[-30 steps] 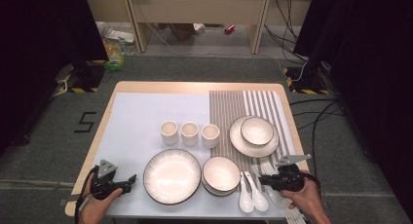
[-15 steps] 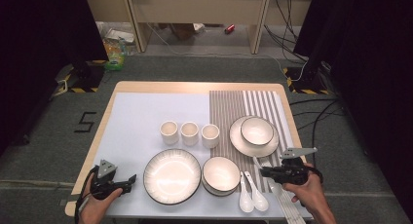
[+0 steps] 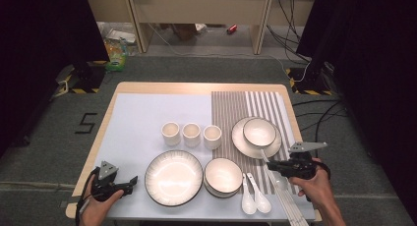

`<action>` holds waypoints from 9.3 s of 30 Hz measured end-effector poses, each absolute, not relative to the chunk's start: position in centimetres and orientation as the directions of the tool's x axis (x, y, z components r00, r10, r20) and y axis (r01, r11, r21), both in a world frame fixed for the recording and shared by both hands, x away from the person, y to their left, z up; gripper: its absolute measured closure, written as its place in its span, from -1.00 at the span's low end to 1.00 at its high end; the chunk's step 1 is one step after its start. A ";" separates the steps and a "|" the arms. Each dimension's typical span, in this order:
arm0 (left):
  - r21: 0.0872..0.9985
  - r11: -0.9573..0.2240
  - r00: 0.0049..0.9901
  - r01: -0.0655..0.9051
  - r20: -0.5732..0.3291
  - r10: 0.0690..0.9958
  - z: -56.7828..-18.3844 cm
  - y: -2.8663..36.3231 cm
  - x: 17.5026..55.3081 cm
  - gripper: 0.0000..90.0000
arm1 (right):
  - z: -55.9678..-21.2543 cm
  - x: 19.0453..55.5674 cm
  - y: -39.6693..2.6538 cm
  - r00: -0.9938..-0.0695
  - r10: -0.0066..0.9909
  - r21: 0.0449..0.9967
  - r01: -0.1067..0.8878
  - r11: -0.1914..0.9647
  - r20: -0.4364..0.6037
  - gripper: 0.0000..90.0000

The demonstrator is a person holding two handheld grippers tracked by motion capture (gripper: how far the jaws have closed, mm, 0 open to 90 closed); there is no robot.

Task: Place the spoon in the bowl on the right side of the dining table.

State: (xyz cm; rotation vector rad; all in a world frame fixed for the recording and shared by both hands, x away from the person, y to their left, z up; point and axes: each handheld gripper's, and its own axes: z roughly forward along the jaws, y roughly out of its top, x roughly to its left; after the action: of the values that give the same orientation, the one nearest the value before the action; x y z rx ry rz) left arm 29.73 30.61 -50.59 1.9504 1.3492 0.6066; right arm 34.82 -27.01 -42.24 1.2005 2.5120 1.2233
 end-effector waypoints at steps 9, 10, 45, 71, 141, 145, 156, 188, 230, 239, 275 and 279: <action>0.751 -0.231 0.354 0.619 -0.003 0.935 -50.6 30.6 29.7 -0.69 | -41.0 35.8 -27.9 -0.672 0.706 0.723 0.600 0.342 0.224 0.89; 0.751 -0.231 0.354 0.619 -0.003 0.935 -50.6 30.6 29.7 -0.69 | -41.0 35.8 -27.9 -0.672 0.706 0.723 0.600 0.342 0.224 0.89; 0.750 -0.231 0.353 0.619 -0.003 0.936 -50.6 30.6 29.7 -0.69 | -38.0 41.3 -28.3 -0.618 0.754 0.748 0.605 0.275 0.223 0.89; 0.749 -0.228 0.354 0.622 -0.008 0.935 -50.6 30.6 29.7 -0.69 | -37.6 46.7 -26.7 -0.559 0.795 0.728 0.643 0.236 0.236 0.89; 0.750 -0.229 0.354 0.621 -0.007 0.935 -50.6 30.6 29.7 -0.69 | -41.2 50.8 -26.6 -0.429 0.851 0.697 0.709 0.108 0.303 0.89; 0.749 -0.228 0.354 0.622 -0.009 0.935 -50.6 30.6 29.7 -0.69 | -41.4 50.8 -26.6 -0.430 0.851 0.699 0.707 0.109 0.302 0.89; 0.746 -0.231 0.358 0.624 -0.010 0.934 -50.5 30.6 29.7 -0.69 | -41.6 50.7 -26.4 -0.437 0.845 0.697 0.709 0.112 0.309 0.87; 0.747 -0.233 0.358 0.623 -0.008 0.934 -50.5 30.6 29.7 -0.69 | -40.9 51.3 -25.9 -0.342 0.923 0.676 0.724 0.139 0.177 0.27; 0.746 -0.232 0.358 0.625 -0.010 0.934 -50.5 30.6 29.7 -0.69 | -40.9 48.1 -30.1 -0.374 0.907 0.662 0.732 0.161 0.194 0.33; 0.747 -0.232 0.358 0.623 -0.009 0.934 -50.5 30.6 29.7 -0.69 | -40.8 47.8 -30.0 -0.402 0.898 0.661 0.725 0.193 0.178 0.23; 0.747 -0.231 0.356 0.624 -0.009 0.934 -50.5 30.6 29.7 -0.69 | -40.6 46.1 -29.1 -0.511 0.852 0.624 0.705 0.337 0.117 0.24; 0.749 -0.228 0.354 0.622 -0.009 0.935 -50.6 30.6 29.7 -0.69 | -40.6 46.2 -29.0 -0.509 0.853 0.624 0.705 0.337 0.114 0.25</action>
State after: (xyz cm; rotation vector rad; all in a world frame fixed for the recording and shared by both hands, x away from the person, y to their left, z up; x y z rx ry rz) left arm 29.72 30.61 -50.55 1.9491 1.3524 0.5990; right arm 46.19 -28.97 -40.57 1.4085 2.3680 0.9242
